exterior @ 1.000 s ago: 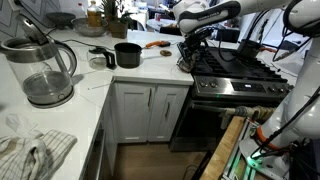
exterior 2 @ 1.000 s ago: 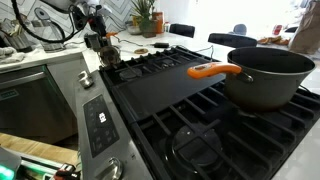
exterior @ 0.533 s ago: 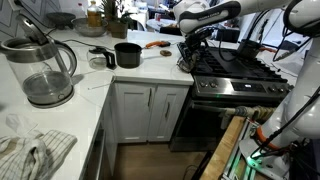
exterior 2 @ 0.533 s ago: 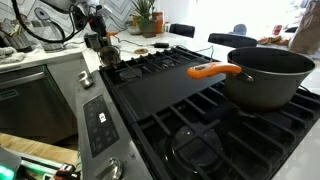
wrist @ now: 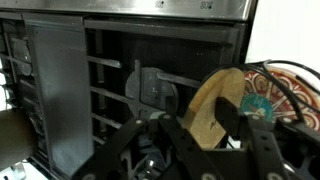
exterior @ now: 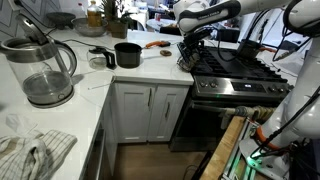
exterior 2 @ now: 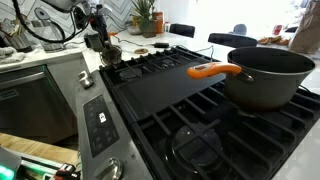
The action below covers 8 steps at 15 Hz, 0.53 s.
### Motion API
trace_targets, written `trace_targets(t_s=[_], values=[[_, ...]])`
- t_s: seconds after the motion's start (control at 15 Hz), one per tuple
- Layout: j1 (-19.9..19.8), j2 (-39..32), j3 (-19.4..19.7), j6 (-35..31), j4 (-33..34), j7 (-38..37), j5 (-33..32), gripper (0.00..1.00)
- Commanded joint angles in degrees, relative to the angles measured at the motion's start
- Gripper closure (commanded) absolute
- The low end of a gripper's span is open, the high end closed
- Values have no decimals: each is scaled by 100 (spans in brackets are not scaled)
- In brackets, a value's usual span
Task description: Remove one coaster from the basket and put it on the counter
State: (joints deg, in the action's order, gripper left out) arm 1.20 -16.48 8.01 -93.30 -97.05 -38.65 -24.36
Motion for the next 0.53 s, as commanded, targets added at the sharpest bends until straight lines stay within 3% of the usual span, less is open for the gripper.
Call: trace_targets(t_s=[0.0, 0.07, 0.27, 0.47], values=[[-121, -62, 2, -257, 0, -31, 42, 84], [-119, -51, 5, -275, 15, -42, 38, 91], [-118, -4, 8, -344, 7, -49, 12, 97], [-85, 41, -6, -373, 36, -66, -24, 97]])
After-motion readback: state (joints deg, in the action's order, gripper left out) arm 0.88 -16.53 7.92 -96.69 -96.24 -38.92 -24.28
